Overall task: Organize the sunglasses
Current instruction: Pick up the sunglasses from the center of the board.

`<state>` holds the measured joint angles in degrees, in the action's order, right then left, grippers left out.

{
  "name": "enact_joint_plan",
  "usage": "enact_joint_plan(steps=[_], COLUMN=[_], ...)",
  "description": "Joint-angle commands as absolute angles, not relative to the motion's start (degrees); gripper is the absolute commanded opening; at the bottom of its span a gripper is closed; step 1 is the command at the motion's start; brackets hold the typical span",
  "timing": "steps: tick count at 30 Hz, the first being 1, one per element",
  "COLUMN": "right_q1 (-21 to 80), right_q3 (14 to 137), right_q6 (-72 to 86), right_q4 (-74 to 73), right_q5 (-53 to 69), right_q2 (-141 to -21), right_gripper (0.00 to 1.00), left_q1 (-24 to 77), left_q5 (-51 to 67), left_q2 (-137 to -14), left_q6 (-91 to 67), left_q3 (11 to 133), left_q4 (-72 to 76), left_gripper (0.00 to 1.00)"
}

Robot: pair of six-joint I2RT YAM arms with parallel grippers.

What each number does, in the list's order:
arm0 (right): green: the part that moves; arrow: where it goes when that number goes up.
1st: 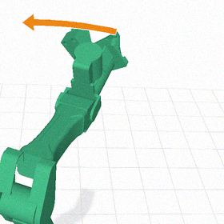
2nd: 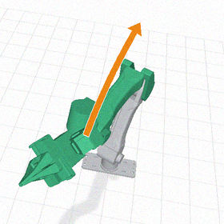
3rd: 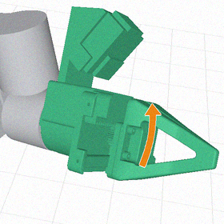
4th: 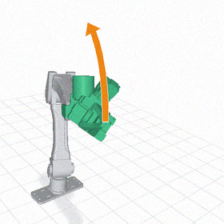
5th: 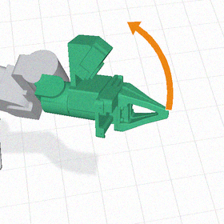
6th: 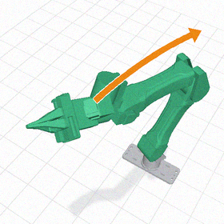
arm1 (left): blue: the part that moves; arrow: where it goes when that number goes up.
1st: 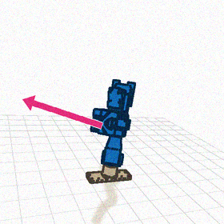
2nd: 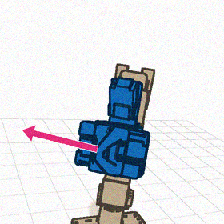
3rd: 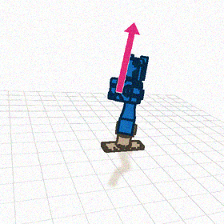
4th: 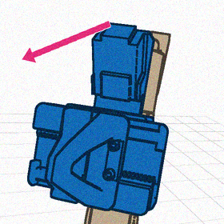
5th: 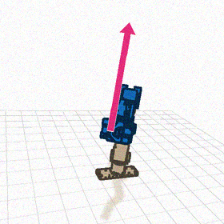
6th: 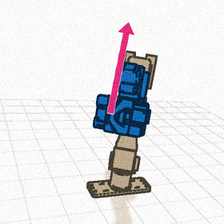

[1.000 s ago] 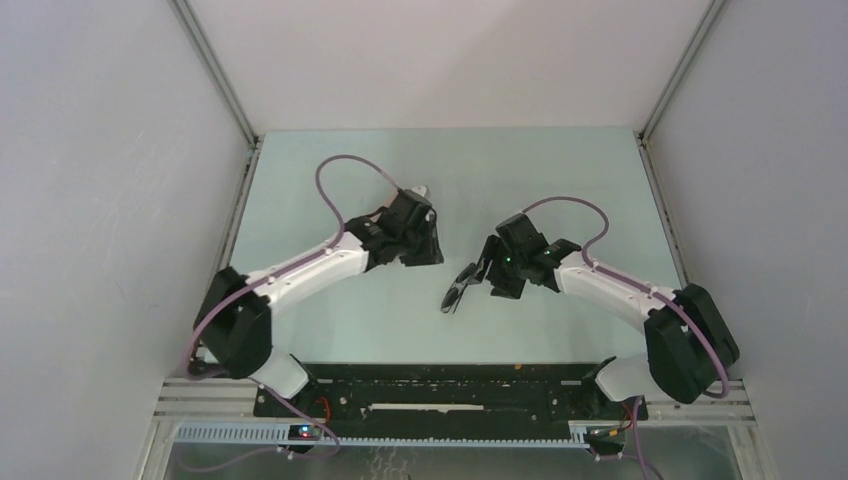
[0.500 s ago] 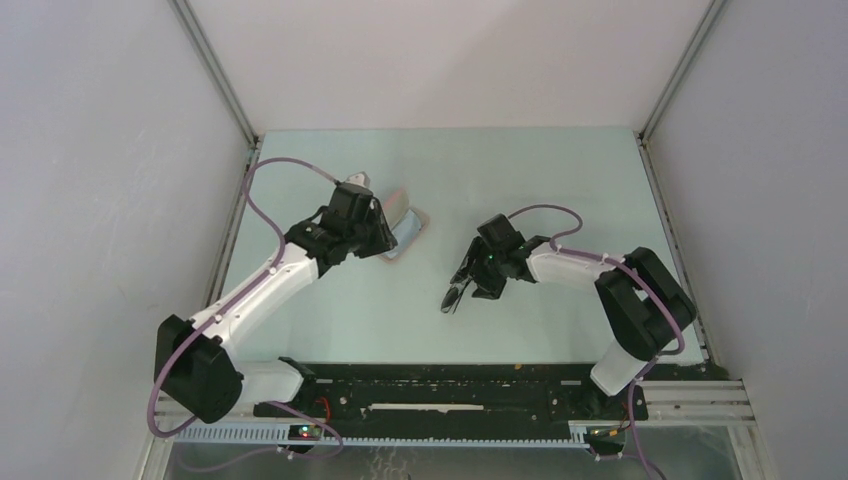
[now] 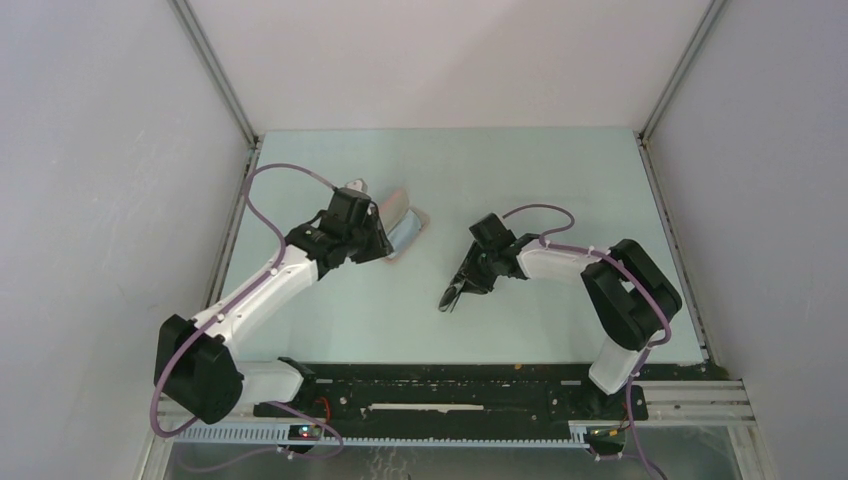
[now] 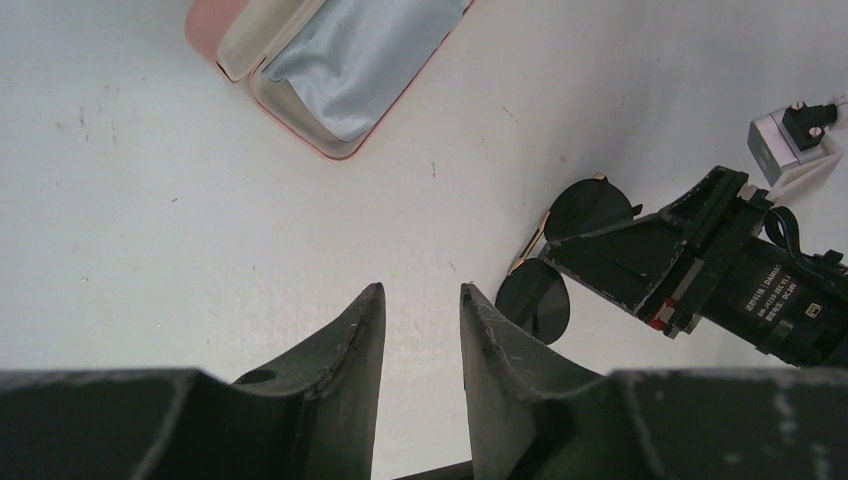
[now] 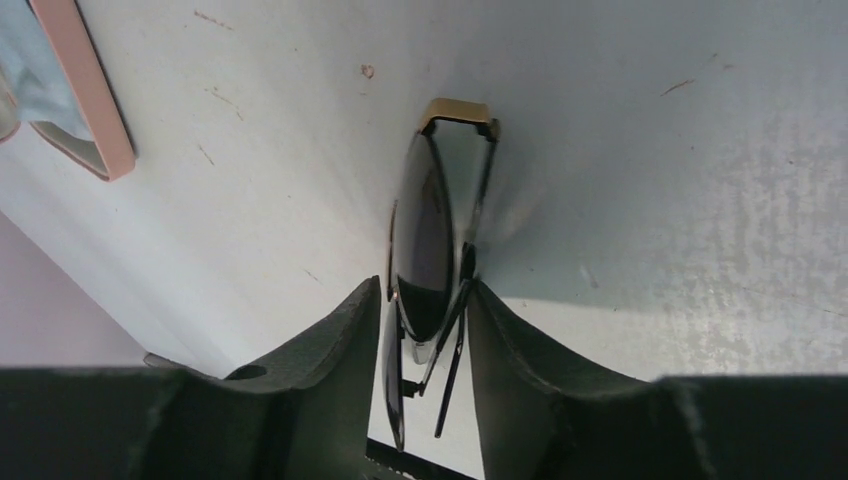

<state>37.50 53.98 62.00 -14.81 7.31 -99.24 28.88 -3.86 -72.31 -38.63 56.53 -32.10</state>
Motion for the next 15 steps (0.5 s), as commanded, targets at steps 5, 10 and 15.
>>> enact_joint_plan(steps=[5, 10, 15], right_q1=[37.88, 37.88, 37.57], right_q3=[55.62, 55.63, 55.63], right_q6=[60.45, 57.26, 52.83], right_q4=[-13.24, -13.28, -12.73], right_q5=[6.42, 6.79, 7.88], right_q2=[-99.94, -98.31, -95.79], right_gripper=[0.34, 0.27, 0.24], left_q1=[28.12, 26.50, 22.89], left_q5=[-2.68, -1.50, 1.44], left_q2=[-71.94, -72.42, -76.23], left_q6=[-37.28, -36.21, -34.30], left_q3=[55.57, 57.25, 60.48], left_q4=[-30.04, -30.59, -31.83], left_gripper=[0.39, 0.39, 0.39])
